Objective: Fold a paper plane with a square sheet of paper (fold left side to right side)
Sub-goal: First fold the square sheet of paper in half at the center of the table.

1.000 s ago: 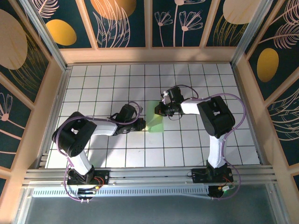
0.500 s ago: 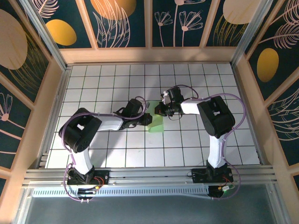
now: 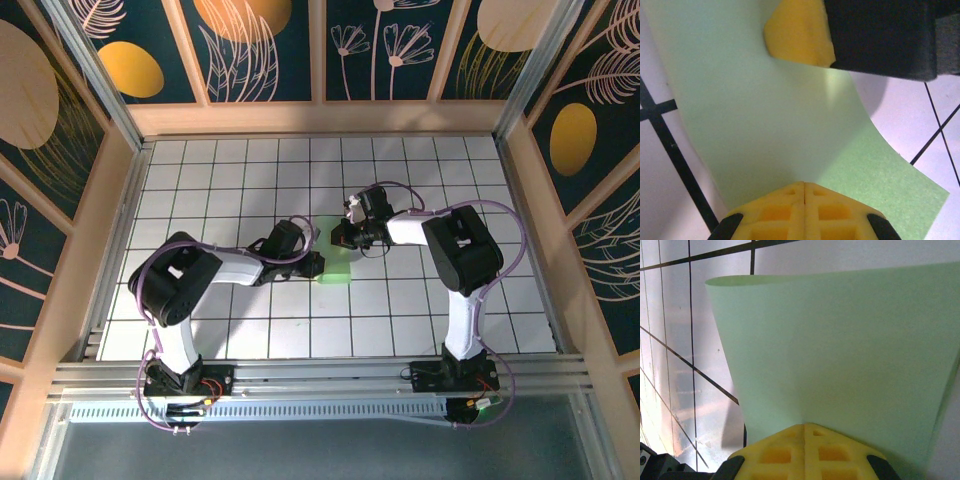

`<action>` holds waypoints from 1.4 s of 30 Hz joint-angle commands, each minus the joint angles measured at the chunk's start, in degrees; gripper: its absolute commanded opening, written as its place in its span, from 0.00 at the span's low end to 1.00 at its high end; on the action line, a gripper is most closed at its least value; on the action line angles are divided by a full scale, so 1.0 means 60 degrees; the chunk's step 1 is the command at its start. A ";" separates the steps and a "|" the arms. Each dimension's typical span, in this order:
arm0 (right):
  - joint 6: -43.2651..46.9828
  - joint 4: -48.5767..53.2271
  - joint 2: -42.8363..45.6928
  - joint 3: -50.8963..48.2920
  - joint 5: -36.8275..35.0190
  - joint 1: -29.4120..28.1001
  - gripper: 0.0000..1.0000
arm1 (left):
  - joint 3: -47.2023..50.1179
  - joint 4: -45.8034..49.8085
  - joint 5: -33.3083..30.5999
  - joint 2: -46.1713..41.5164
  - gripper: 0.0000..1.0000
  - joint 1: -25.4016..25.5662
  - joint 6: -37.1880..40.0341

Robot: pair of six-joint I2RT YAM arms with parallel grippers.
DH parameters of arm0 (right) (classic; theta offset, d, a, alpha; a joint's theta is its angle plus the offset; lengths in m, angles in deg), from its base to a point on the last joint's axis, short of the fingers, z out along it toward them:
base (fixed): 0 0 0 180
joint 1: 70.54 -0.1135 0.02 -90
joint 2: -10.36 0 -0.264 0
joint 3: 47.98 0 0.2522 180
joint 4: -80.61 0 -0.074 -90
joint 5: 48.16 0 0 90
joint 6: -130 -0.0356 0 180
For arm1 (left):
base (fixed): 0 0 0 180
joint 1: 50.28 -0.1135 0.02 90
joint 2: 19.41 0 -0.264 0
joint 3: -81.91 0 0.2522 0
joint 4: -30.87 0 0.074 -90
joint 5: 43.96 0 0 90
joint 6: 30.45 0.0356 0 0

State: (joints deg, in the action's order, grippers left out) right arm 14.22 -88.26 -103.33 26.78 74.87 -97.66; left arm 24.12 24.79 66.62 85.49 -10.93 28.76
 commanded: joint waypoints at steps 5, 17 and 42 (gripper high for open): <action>0.0276 0.1054 -0.0406 -0.0243 -0.0819 0.0059 0.00 | 0.0978 0.0938 0.0717 -0.0476 0.00 0.0321 0.0458; 0.0267 0.0982 -0.0365 -0.0322 -0.0746 0.0051 0.00 | 0.1580 0.1269 0.0707 -0.0799 0.00 0.0468 0.0730; 0.0239 0.0943 -0.0241 -0.0446 -0.0745 -0.0010 0.00 | 0.1562 -0.0015 0.1363 -0.2893 0.00 0.0110 -0.0687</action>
State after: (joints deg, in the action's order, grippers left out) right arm 14.24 -88.18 -103.33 26.76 74.89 -97.72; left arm 35.51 26.41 72.26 70.87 -9.05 28.13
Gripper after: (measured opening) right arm 0.053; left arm 0.048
